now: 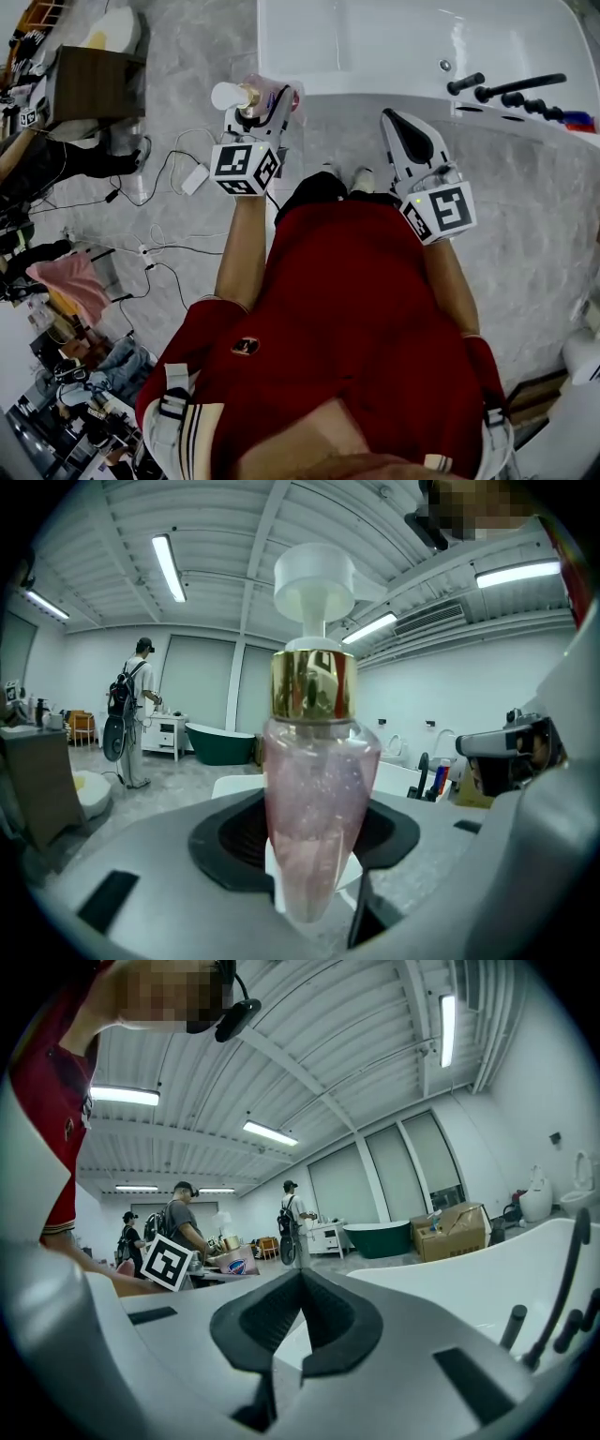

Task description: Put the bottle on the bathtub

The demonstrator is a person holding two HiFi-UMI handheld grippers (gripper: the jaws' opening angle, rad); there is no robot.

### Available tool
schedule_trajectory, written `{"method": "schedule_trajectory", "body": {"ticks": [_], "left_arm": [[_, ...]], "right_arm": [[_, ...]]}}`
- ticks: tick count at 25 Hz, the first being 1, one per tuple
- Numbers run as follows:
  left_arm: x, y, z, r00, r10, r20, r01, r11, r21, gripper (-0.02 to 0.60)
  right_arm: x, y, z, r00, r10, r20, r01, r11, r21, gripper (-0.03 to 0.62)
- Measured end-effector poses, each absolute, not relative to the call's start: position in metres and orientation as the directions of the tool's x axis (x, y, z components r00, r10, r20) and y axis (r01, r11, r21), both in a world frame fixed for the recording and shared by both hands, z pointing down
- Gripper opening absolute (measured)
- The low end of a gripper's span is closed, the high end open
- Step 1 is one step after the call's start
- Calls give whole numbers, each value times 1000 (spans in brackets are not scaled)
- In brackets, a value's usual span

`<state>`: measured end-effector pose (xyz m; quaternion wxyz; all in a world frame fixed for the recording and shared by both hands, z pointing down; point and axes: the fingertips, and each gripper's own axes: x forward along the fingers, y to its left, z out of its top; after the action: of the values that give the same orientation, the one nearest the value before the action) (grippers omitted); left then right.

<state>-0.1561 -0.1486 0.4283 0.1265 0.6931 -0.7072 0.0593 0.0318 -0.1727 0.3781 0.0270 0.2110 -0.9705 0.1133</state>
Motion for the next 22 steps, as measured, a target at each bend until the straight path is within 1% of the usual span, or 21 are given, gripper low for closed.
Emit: {"method": "schedule_trajectory", "body": {"ticks": [8,17,22], "left_arm": [[-177,-174,474,17,-946,325,-997,8,75,224],[-190,-210,521,82,-922,379,-995,-55,82,224],[-195,-223,547,112,-909,401,-993,-84,86,224]], "right_arm": [[36,-185,385,-871,-469,147,-490,852,-182,-2],[40,-199,391,-798,-548,248,-590,795,-139,-2],[35,-199,397,-767,-572,292,-621,775,-113,-2]]}}
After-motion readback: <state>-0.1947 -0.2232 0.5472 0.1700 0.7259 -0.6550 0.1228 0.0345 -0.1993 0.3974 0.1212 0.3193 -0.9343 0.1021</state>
